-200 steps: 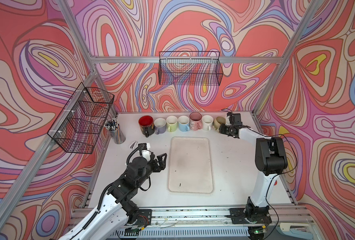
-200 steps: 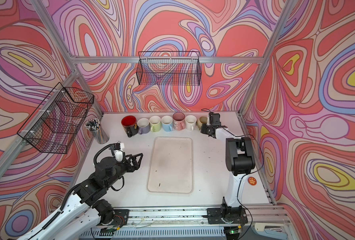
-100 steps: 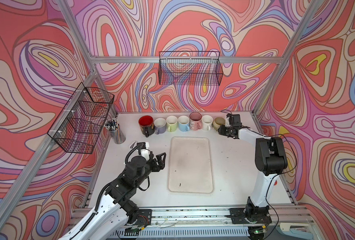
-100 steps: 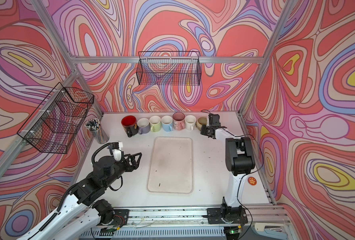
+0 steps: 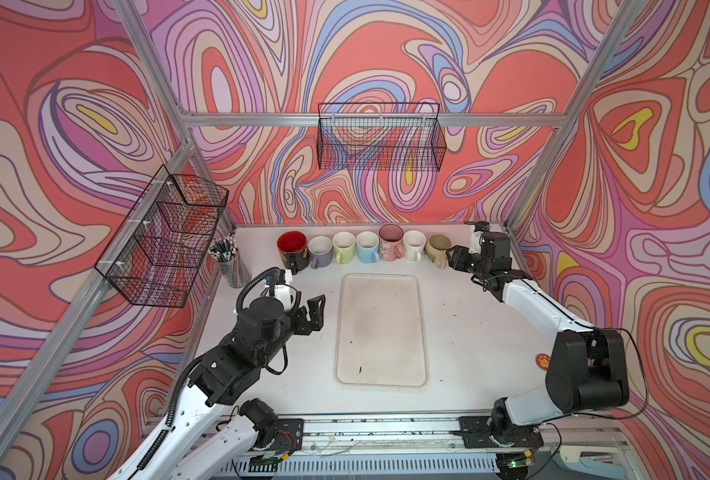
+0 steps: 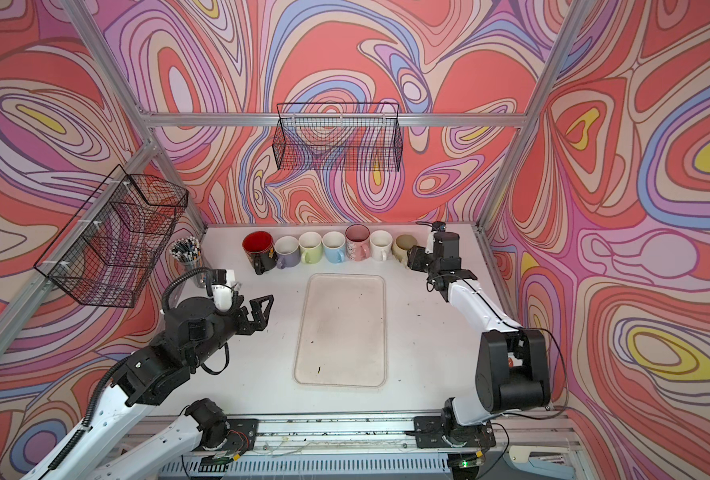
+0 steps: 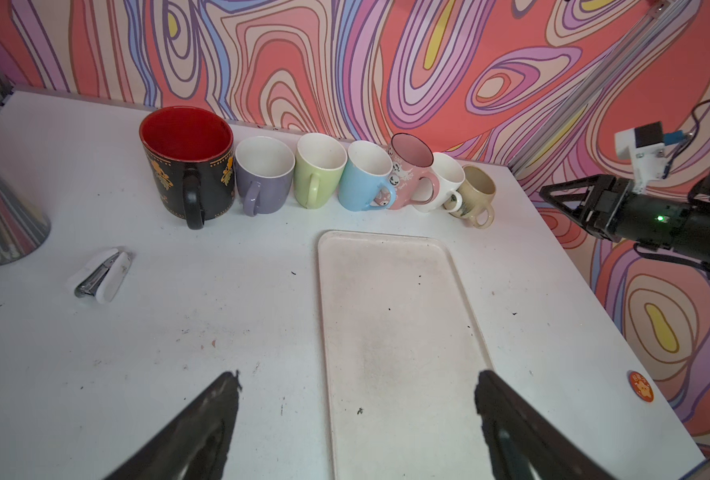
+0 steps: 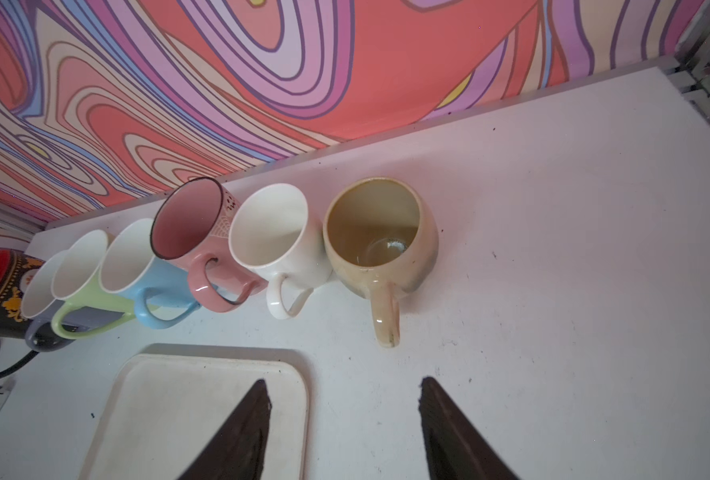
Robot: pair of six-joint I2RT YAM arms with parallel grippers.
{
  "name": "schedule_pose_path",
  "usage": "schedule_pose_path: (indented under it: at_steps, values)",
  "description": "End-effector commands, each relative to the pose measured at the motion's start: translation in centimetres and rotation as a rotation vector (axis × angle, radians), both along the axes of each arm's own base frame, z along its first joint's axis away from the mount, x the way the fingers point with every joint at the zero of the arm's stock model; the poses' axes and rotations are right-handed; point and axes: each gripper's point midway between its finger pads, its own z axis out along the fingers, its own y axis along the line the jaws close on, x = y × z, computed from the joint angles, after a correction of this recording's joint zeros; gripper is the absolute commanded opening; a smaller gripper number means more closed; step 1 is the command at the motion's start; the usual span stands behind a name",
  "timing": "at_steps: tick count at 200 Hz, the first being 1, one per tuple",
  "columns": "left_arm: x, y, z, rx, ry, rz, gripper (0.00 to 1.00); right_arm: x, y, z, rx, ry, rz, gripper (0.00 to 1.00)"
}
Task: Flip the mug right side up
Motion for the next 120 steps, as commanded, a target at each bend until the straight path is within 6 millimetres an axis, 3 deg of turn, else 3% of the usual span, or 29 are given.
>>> schedule_pose_path:
  at_steps: [1,10,15,18,44,60,95,120]
  values:
    - [0.0,0.4,-2.0,0.130,0.086,-0.010,0.93,-1.4,-0.1,-1.0,0.008,-0.007,-0.013,0.68]
    - [0.2,0.1,-2.8,0.143,0.121,-0.022,0.94,-2.0,-0.2,-1.6,0.008,0.003,-0.020,0.80]
    - [0.5,-0.2,-3.3,0.148,0.142,-0.029,0.94,-2.3,-0.2,-2.0,0.009,0.009,-0.021,0.94]
    - [0.6,-0.3,-3.6,0.149,0.153,-0.035,0.94,-2.5,-0.4,-2.2,0.006,0.011,-0.028,0.98]
    - [2.4,-0.9,-7.3,0.121,0.304,-0.041,0.95,-4.2,-1.5,-3.8,-0.017,0.007,-0.082,0.98]
    - [4.0,0.2,-9.2,0.112,0.365,0.015,0.96,-5.1,-2.5,-4.3,-0.043,-0.021,-0.130,0.98]
    - [8.0,5.2,-12.4,0.094,0.369,0.222,0.96,-6.2,-5.0,-5.4,-0.143,-0.082,-0.232,0.98]
    - [10.3,10.9,-15.3,-0.102,0.423,0.427,0.96,-6.4,-6.8,-5.4,-0.203,-0.122,-0.317,0.98]
